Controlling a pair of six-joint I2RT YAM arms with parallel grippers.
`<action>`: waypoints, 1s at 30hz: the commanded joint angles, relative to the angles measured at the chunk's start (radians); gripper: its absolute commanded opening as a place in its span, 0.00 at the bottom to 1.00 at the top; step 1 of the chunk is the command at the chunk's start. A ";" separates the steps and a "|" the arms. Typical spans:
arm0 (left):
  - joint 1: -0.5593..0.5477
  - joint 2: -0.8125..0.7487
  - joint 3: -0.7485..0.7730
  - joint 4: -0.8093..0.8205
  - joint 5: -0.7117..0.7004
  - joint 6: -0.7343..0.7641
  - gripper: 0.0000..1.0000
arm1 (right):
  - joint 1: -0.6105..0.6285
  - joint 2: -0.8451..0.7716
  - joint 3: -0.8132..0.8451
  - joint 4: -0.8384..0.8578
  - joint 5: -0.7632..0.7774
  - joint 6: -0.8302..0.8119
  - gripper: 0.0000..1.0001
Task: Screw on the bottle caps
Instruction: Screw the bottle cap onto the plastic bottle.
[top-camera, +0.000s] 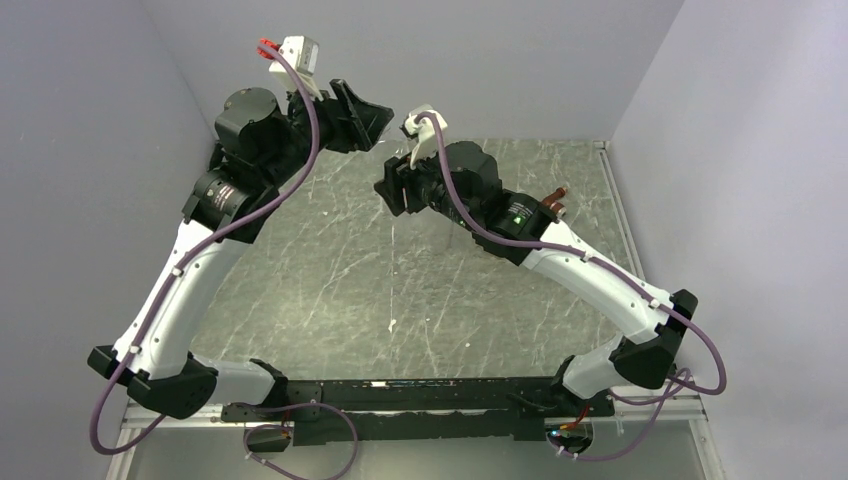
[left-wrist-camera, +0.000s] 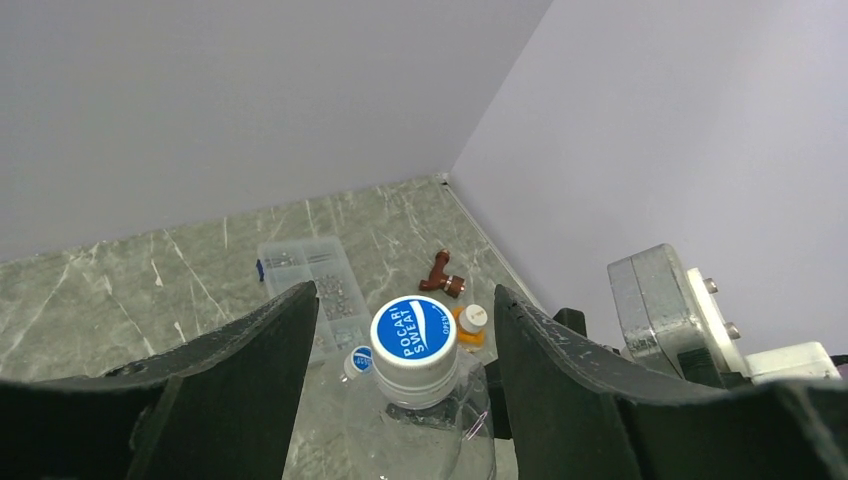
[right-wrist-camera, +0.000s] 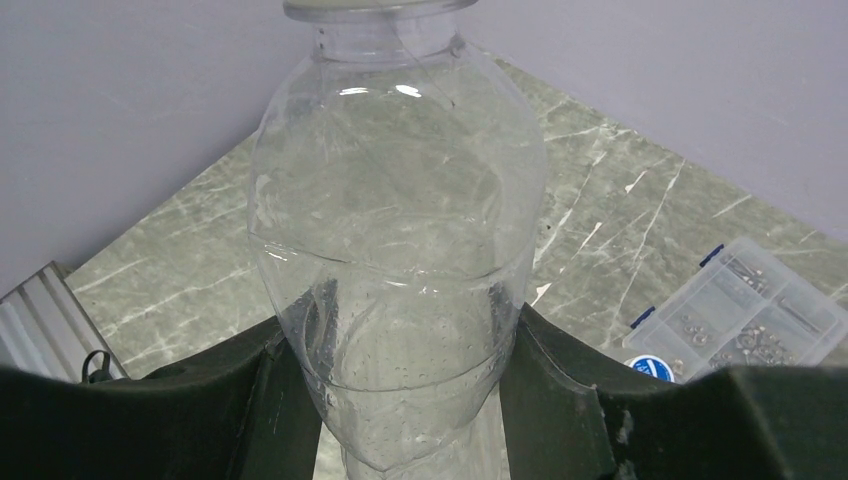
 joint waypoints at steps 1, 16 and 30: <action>-0.002 0.007 0.011 0.026 0.025 -0.003 0.70 | 0.008 -0.003 0.049 0.015 0.030 -0.001 0.19; -0.002 0.038 0.032 0.024 0.059 0.012 0.50 | 0.009 0.000 0.065 0.006 0.044 -0.019 0.18; 0.041 -0.117 -0.188 0.311 0.649 0.067 0.12 | -0.324 -0.135 -0.121 0.295 -1.086 0.124 0.14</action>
